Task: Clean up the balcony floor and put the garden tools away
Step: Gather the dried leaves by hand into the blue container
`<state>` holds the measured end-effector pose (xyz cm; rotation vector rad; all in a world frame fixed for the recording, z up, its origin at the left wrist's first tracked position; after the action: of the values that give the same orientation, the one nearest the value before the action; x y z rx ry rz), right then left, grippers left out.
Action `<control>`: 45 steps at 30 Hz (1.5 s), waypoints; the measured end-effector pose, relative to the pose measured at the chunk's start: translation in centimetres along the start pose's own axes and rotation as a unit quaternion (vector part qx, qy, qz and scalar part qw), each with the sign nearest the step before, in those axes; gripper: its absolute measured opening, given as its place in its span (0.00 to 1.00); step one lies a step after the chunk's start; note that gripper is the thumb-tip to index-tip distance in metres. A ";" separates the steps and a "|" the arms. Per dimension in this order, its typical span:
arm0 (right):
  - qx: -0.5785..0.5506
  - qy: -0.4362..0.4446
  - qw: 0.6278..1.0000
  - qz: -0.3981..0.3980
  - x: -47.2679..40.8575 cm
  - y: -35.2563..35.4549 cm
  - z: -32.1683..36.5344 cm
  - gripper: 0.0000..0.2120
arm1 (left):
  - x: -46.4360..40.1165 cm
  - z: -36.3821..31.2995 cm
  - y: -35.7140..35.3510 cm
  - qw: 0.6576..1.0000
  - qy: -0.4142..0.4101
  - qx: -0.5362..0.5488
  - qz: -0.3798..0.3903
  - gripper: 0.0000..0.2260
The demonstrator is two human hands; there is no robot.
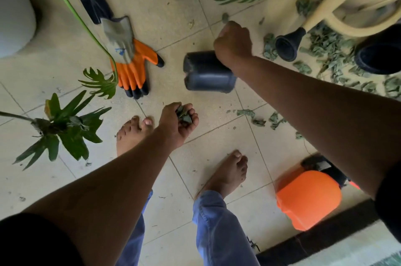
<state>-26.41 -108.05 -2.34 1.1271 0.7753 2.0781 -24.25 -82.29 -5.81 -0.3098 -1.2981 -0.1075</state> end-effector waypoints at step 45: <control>0.176 0.170 0.970 0.007 3.9 -4.3 -9.8 0.29 | -1.3 -0.1 -1.0 0.997 0.015 -0.072 0.007 0.11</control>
<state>-35.49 -104.30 -8.12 0.9594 1.3475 2.2329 -24.78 -83.42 -6.94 -0.4384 -1.2606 -0.1941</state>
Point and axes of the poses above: each hand's wrist, its own x-axis away from the middle knuckle, its own y-axis out of the back of the hand, z = x × y, the point moved 6 cm from there along -x, towards the middle knuckle, and after that the axes turned 12 degrees about y, right-handed, at the moved point
